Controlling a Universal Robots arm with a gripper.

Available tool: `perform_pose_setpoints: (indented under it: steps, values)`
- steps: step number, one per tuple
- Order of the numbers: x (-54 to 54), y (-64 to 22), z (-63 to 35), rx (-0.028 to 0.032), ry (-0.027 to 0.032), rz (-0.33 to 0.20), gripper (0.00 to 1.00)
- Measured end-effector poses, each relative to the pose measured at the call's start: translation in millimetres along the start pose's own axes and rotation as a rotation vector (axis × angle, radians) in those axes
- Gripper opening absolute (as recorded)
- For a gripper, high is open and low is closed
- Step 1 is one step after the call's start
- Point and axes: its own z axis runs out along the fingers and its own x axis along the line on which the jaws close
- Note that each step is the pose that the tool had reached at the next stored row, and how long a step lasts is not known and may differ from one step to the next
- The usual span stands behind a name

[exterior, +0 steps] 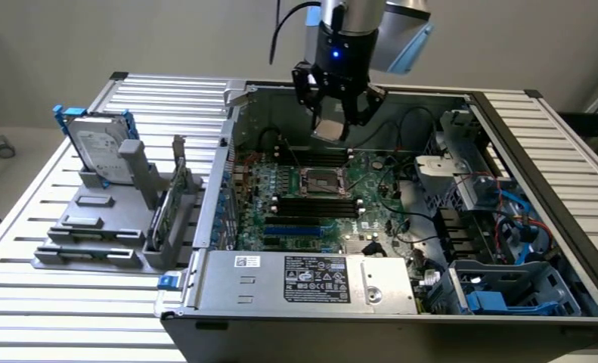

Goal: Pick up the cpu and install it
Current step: 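Place the cpu into insertion slot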

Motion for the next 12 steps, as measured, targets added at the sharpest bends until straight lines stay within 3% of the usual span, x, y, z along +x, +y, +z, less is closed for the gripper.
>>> perform_pose_setpoints:
  steps: [12]
  values:
    - [-0.4,-0.4,10.0,-0.0094,-0.0093,0.218,0.55]
